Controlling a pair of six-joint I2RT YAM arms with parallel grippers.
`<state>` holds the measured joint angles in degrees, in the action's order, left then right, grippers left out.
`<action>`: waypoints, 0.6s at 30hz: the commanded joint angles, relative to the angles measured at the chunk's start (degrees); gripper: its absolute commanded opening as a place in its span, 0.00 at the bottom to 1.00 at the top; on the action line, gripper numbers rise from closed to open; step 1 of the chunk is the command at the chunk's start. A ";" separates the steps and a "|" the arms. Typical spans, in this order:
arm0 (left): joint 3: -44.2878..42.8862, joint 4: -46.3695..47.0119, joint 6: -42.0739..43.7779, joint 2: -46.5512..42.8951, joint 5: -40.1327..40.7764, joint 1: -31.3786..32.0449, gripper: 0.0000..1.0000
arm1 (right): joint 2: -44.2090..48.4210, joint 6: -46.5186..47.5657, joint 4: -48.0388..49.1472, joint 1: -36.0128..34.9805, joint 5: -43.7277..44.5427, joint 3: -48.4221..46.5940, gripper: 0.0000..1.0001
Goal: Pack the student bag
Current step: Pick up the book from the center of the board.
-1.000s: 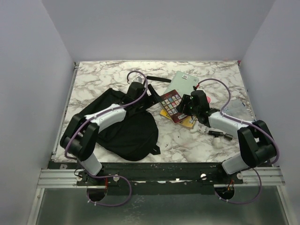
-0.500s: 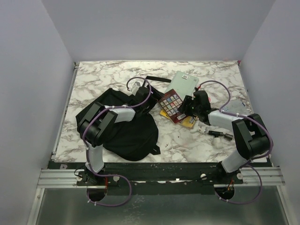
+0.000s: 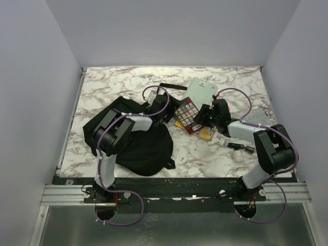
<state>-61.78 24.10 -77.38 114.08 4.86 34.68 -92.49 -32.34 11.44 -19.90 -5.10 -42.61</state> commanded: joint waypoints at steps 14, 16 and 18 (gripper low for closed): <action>0.38 0.86 5.16 -5.09 -1.79 1.70 0.17 | 4.13 3.07 5.02 0.20 -7.64 4.52 0.61; 1.16 0.68 7.10 -7.08 -2.96 1.17 0.08 | 5.56 3.41 5.22 0.04 -8.69 4.89 0.63; 2.24 0.44 7.68 -8.86 -4.71 0.15 0.00 | 6.47 3.70 4.75 -0.09 -9.34 4.91 0.64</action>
<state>-61.17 23.79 -73.25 111.33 3.22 36.18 -88.62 -30.44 15.14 -19.81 -11.18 -38.59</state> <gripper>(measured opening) 0.068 0.629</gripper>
